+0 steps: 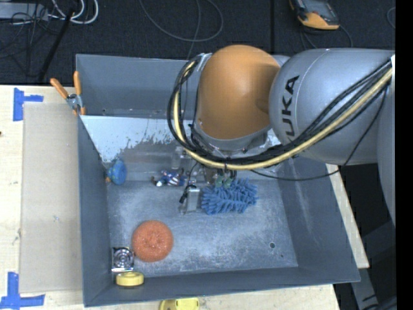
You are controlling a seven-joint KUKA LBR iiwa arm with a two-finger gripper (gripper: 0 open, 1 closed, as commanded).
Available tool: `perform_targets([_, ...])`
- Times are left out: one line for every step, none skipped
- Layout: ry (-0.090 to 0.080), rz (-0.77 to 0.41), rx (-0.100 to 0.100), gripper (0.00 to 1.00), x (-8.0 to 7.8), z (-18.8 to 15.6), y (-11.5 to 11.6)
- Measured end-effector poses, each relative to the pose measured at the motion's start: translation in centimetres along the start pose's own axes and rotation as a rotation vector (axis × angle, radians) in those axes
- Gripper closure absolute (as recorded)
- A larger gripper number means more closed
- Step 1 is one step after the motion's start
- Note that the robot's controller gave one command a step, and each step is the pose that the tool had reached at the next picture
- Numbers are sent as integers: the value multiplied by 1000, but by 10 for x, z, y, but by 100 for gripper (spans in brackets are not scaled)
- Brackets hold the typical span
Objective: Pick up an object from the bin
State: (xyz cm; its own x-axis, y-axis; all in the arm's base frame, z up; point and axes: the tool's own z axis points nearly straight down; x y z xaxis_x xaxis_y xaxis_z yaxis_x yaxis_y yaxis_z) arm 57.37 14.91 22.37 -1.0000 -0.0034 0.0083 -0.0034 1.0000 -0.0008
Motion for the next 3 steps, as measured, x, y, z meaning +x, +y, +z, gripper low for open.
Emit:
perform_targets([-8,3,-1,0,-1,-5,-1])
perform_targets([-14,-55,-1,0,7,13,-1])
perform_targets([-8,-86,-2,0,-13,34,-25])
